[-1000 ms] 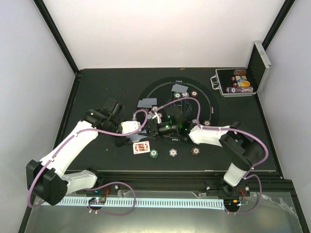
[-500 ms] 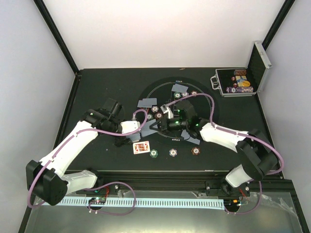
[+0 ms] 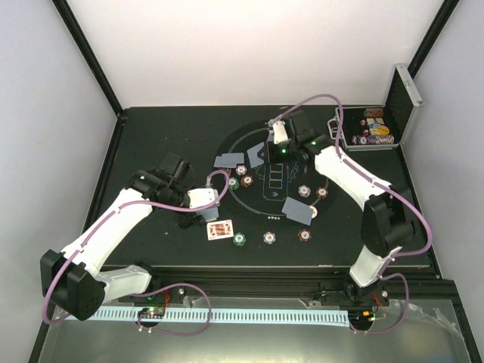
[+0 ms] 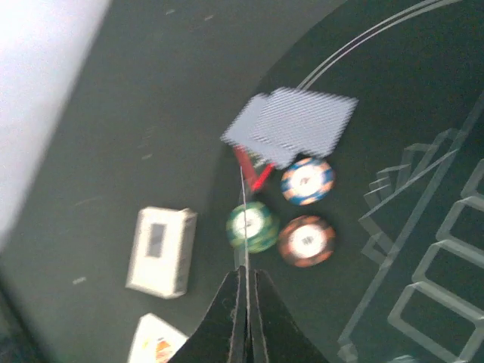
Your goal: Distribute texas hold em gaming equipment
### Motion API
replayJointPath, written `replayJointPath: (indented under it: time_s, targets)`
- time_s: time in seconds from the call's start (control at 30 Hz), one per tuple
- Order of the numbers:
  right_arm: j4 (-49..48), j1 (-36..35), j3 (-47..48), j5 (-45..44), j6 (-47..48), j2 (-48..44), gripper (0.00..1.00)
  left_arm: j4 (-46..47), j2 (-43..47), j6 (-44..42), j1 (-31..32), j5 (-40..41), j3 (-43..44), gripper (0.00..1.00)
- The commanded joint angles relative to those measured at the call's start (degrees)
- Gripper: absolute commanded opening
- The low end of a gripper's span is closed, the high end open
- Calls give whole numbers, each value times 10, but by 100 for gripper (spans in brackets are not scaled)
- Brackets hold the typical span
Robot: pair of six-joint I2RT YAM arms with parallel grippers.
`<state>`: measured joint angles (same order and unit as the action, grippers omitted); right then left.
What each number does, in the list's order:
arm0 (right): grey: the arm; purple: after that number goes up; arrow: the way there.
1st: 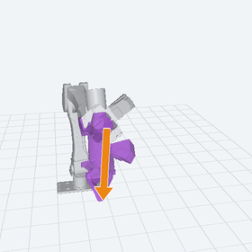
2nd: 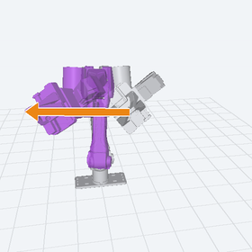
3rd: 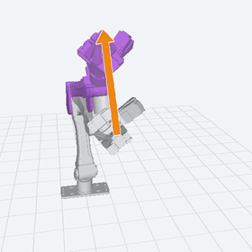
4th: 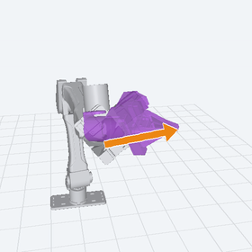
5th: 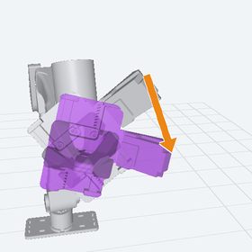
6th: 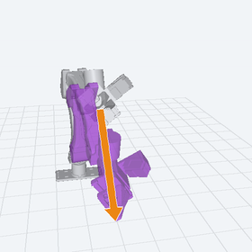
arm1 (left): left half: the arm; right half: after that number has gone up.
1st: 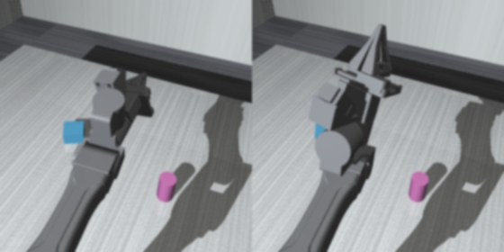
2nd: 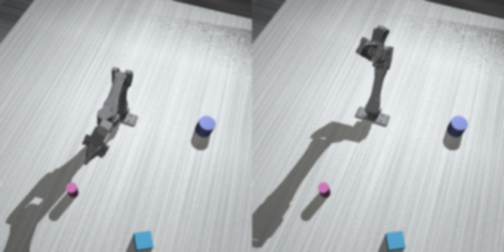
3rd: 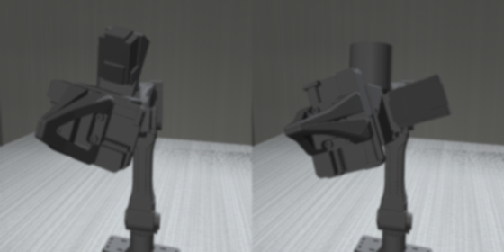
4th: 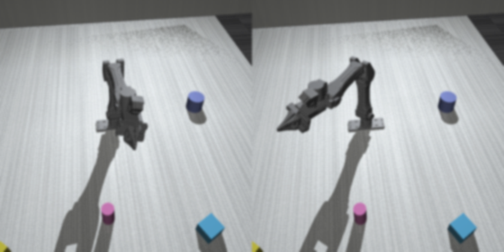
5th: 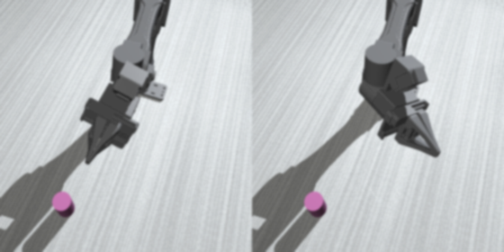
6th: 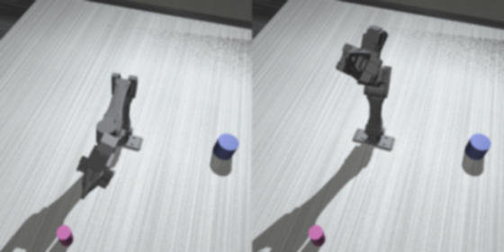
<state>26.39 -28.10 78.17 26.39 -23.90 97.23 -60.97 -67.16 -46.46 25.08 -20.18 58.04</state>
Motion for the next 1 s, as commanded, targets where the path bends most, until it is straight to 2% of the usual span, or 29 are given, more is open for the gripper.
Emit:
replayJointPath:
  time_s: [0.0,0.2,0.4,0.53,0.63,0.73,0.97]
  targets:
    - [51,-9,35,-228,189,36,1,0,9,-3,-1,-8,10,2]
    - [-124,-49,-20,-378,410,51,1,0,8,-2,-2,-6,11,1]
    - [-301,-78,-95,-421,558,75,8,0,6,0,-1,-4,10,2]
    - [-351,-97,-106,-485,638,125,6,-1,10,-2,-1,5,10,2]
    - [-391,-104,-127,-511,683,145,4,-2,13,-3,-1,8,9,2]
    - [-437,-105,-145,-529,690,143,1,-2,14,-4,-1,10,7,2]
    - [-418,-109,-163,-480,702,106,1,-1,11,-6,-1,15,9,2]
